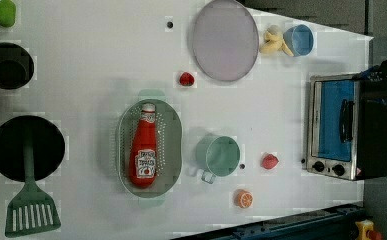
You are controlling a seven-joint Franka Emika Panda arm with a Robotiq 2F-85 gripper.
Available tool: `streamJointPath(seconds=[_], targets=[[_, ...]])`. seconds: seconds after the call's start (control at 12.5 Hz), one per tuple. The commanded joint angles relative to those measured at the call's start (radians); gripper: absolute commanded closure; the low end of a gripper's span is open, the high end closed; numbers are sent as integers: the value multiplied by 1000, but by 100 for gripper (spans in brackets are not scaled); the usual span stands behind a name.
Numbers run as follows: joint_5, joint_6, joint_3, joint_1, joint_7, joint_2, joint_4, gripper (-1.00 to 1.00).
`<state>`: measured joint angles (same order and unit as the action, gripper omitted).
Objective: Pick ketchup from strainer and place it on the table
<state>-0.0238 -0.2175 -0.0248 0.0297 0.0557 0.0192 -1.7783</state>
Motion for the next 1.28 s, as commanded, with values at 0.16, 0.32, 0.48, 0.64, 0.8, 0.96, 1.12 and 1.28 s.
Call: streamJointPath(seconds=[0.16, 0.32, 0.48, 0.64, 0.8, 0.96, 1.12, 1.28], targets=[[58, 149, -103, 100, -28, -259, -156, -81], [58, 148, -160, 92, -28, -244, -156, -100], [58, 129, -240, 83, -28, -224, -156, -100], [58, 102, -336, 80, -28, -197, -156, -100], [58, 71, -431, 79, -28, -162, -156, -100], [58, 25, -523, 76, -29, -120, -158, -100], [58, -26, -615, 73, -29, -73, -166, -100], [57, -83, -698, 72, -31, -27, -184, -100]])
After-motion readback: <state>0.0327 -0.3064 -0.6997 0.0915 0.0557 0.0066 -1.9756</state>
